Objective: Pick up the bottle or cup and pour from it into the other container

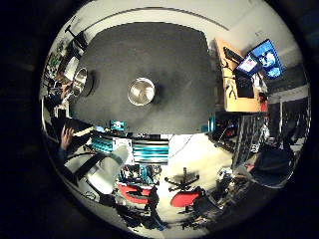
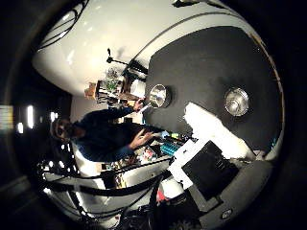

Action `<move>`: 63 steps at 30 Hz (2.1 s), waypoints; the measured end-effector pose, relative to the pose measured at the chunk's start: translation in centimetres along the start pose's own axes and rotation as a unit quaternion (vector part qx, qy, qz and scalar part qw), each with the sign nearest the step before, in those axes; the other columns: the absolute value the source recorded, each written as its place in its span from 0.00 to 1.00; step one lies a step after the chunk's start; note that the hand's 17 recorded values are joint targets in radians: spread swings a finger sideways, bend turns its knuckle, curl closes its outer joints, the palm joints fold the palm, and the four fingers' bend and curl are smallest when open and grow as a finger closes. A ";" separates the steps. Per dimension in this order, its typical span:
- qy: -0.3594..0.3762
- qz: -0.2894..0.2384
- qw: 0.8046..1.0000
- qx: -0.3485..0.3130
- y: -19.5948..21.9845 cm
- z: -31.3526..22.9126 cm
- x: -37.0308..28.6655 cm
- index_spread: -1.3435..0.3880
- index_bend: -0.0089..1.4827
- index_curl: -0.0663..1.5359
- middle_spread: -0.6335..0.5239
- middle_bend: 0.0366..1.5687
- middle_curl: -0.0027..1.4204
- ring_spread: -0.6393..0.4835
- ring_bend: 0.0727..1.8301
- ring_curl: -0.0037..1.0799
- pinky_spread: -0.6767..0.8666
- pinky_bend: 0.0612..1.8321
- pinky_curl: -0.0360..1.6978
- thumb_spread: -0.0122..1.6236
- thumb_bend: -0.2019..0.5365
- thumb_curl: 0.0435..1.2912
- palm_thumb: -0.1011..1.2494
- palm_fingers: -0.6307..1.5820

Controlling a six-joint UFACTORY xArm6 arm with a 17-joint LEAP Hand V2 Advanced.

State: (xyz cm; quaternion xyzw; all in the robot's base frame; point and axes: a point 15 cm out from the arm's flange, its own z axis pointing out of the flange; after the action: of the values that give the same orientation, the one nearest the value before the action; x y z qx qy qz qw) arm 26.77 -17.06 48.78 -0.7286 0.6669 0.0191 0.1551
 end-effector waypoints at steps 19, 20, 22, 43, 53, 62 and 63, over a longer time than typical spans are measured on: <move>0.037 0.030 0.999 0.028 -0.4 -3.7 6.3 0.59 0.12 0.23 0.57 0.11 0.23 0.73 0.13 0.22 0.74 0.16 0.19 0.64 0.24 0.34 0.68 0.41; 0.038 0.031 0.998 0.028 -0.3 -3.8 6.6 0.59 0.12 0.23 0.57 0.11 0.23 0.73 0.13 0.22 0.74 0.16 0.19 0.64 0.24 0.34 0.68 0.41; 0.040 0.034 0.998 0.030 -0.3 -3.9 7.3 0.59 0.12 0.23 0.56 0.11 0.23 0.73 0.13 0.22 0.74 0.16 0.19 0.64 0.24 0.34 0.68 0.41; -0.010 0.053 0.998 0.020 3.1 -0.5 14.9 0.62 0.10 0.20 0.59 0.11 0.24 0.73 0.16 0.23 0.73 0.22 0.20 0.63 0.23 0.28 0.58 0.37; -0.068 0.013 0.997 0.044 3.4 2.0 16.8 0.62 0.10 0.19 0.62 0.12 0.24 0.73 0.15 0.23 0.72 0.24 0.20 0.60 0.22 0.22 0.47 0.32; -0.120 0.020 0.988 0.092 4.5 4.3 19.5 0.62 0.10 0.19 0.63 0.12 0.24 0.73 0.16 0.24 0.72 0.25 0.20 0.57 0.23 0.21 0.46 0.31; -0.127 0.024 0.987 0.091 4.9 4.8 19.8 0.62 0.10 0.19 0.63 0.12 0.24 0.73 0.16 0.24 0.72 0.25 0.20 0.57 0.23 0.21 0.46 0.31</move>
State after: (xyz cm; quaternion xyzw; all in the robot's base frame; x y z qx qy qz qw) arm 25.02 -35.32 38.58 -0.6865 0.6582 0.0546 0.3041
